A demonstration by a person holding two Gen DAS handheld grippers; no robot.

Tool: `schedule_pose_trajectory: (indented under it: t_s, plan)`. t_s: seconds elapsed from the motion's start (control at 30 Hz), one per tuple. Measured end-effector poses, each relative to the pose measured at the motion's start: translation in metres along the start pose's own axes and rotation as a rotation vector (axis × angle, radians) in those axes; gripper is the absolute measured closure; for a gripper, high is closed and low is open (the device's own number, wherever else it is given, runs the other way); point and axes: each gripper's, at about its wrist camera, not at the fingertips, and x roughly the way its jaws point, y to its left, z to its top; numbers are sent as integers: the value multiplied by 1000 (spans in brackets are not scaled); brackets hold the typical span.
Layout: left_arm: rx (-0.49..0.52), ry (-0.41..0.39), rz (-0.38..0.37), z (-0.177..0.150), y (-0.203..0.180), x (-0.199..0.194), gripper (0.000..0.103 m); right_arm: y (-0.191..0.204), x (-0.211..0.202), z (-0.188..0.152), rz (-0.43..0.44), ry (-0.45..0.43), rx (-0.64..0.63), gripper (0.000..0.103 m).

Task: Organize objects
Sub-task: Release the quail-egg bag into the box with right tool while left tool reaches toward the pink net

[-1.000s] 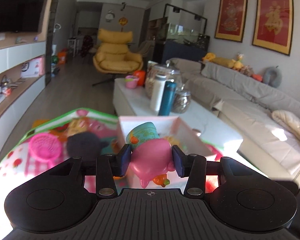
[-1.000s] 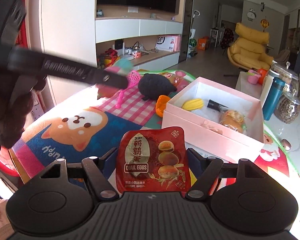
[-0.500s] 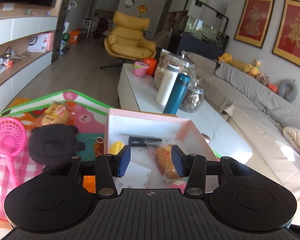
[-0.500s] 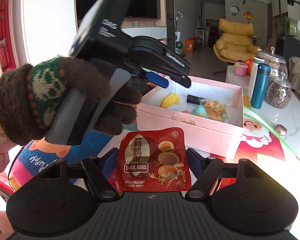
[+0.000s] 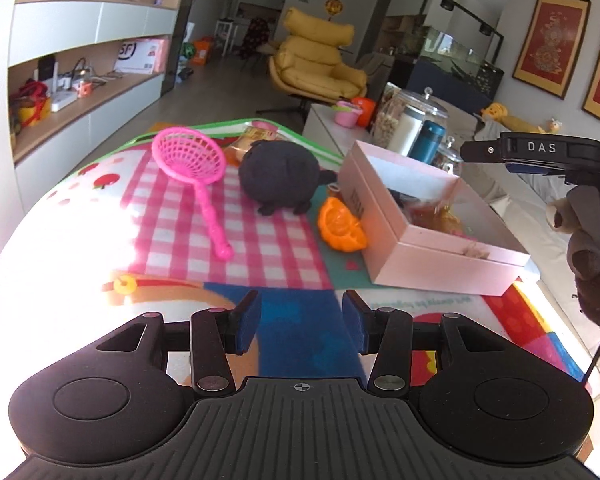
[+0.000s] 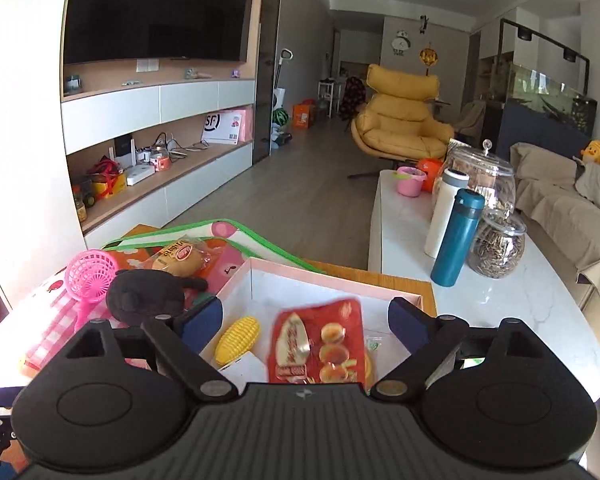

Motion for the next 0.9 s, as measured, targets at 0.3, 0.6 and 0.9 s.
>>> schedule_pose_trajectory:
  t_s: [0.3, 0.6, 0.9]
  plan:
    - [-35, -52, 11, 0, 4, 13, 54, 54, -37, -69, 173, -4, -129, 4]
    - [-62, -107, 189, 41, 23, 53, 54, 86, -25, -128, 211, 35, -143, 4]
    - [-57, -60, 350, 68, 40, 114, 79, 75, -17, -128, 233, 68, -82, 0]
